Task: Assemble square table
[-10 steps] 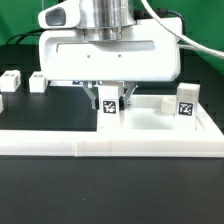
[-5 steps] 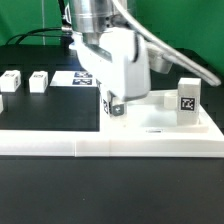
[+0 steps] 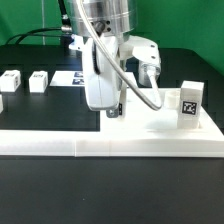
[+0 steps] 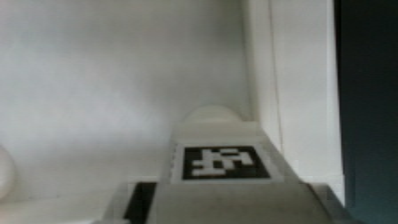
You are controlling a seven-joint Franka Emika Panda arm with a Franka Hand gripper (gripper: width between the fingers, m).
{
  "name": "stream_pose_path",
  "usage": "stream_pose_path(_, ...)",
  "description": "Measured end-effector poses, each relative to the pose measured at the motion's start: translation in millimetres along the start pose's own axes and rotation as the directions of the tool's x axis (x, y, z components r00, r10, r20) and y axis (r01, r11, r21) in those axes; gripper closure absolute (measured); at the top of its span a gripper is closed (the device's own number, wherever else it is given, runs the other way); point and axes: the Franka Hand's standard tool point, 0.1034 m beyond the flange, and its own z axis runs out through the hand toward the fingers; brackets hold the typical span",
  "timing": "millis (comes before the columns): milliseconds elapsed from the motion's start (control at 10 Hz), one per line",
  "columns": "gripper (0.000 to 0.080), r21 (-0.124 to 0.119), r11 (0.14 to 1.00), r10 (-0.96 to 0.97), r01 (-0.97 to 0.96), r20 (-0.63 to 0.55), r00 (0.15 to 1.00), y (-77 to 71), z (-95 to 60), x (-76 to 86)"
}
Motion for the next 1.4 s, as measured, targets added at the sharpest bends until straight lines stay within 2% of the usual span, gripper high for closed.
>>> stream_pose_path(100,0.0452,-0.003,1.0,0.012,-0.012,0.0,1.0,0.7,1.0,-0.4)
stream_pose_path(200,0.0452,-0.004,1.0,0.009,-0.009,-0.001,1.0,0.9,1.6,-0.3)
stream_pose_path(400,0.0187,-0.003,0.998,-0.069,0.069,-0.001,0.998,1.2,1.9,0.2)
stream_pose_path(500,0.0161,0.022,0.965,-0.262,0.262,-0.015,0.965,4.3,-0.7,4.3)
stream_pose_path(600,0.0161,0.031,0.926,-0.377,0.377,-0.019,0.926,6.8,-9.8,-1.7)
stream_pose_path(700,0.0152,0.046,0.843,-0.536,0.536,-0.031,0.844,10.2,-16.7,-8.0)
stream_pose_path(1000,0.015,0.034,0.748,-0.662,0.663,-0.037,0.749,10.9,-13.7,-4.9)
stream_pose_path(1100,0.015,0.029,0.675,-0.735,0.737,-0.052,0.676,9.9,-12.9,-4.3)
stream_pose_path(1200,0.015,0.016,0.523,-0.848,0.852,-0.094,0.522,6.4,-10.0,-4.2)
stream_pose_path(1300,0.015,0.002,0.41,-0.905,0.912,-0.118,0.408,3.3,-7.6,-6.7)
stream_pose_path(1400,0.015,-0.013,0.262,-0.955,0.965,-0.146,0.257,-0.6,-6.8,-8.3)
